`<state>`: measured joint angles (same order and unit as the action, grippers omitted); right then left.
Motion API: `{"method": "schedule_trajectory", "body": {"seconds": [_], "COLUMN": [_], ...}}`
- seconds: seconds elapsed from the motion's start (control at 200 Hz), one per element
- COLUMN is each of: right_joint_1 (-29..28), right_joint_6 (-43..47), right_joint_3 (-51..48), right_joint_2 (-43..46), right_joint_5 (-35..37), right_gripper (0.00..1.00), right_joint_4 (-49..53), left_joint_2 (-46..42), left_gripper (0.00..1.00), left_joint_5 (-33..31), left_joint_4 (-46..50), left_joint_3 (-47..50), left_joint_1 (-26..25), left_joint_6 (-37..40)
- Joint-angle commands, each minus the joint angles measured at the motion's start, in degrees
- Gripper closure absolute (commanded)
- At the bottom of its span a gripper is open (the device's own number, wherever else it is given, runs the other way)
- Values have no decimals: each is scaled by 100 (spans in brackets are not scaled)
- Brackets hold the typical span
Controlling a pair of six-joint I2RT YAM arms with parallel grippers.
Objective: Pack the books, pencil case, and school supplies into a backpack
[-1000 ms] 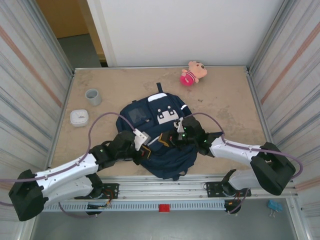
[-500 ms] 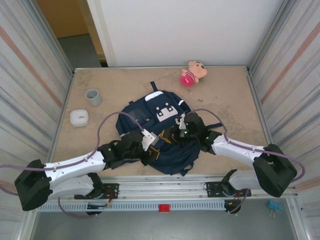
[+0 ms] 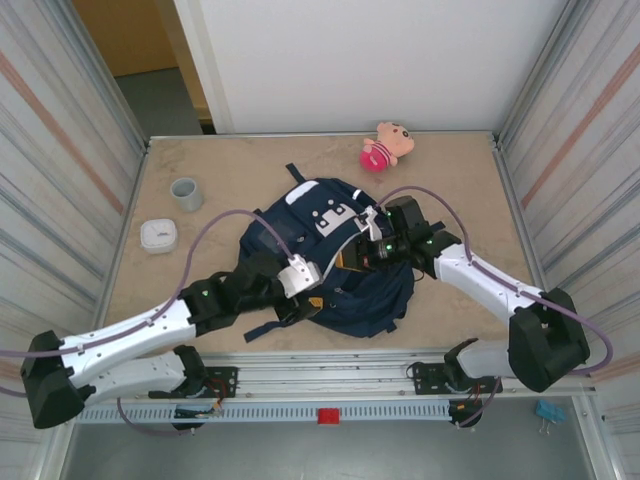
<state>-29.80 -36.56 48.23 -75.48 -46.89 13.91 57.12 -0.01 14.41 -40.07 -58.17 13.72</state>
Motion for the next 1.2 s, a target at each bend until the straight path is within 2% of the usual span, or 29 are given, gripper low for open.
{"method": "schedule_trajectory", "body": {"seconds": [0.0,0.12,0.175,0.331,0.406,0.441,0.516,0.596,0.737,0.932,1.087,1.198], "right_joint_1": [104,110,115,163,218,257,349,356,213,-509,-1414,-1606], "right_joint_6": [901,988,1018,1111,1133,1142,1163,1313,1527,1531,1506,1707], "right_joint_3": [307,405,440,512,521,528,555,587,568,160,-129,-184], "right_joint_2": [-100,-201,-221,-256,-222,-187,0,418,1414,2564,2713,2507], "right_joint_5": [-833,-893,-935,-936,-868,-794,-481,148,1483,2302,2943,3090], "right_gripper": [94,94,94,93,88,83,69,57,50,46,44,43], "right_joint_4": [379,467,479,610,687,739,974,1373,2194,2739,2640,2396], "left_joint_2": [420,768,891,1186,1243,1252,1254,1242,1289,1482,1463,1439], "left_gripper": [20,18,21,41,49,57,86,96,100,100,100,100], "left_joint_5": [-464,-440,-421,-457,-141,95,483,935,1375,2101,2290,2409], "left_joint_4": [233,-532,-896,-1548,-1529,-1437,-1348,-1172,-938,-310,-286,-435], "left_joint_3": [-146,-56,-10,144,157,132,104,60,-67,-471,-485,-406], "left_joint_1": [33,167,247,326,395,447,576,717,879,1159,1202,1245], "left_joint_6": [1632,1905,1894,1955,1985,1984,1836,1654,1314,993,934,857]}}
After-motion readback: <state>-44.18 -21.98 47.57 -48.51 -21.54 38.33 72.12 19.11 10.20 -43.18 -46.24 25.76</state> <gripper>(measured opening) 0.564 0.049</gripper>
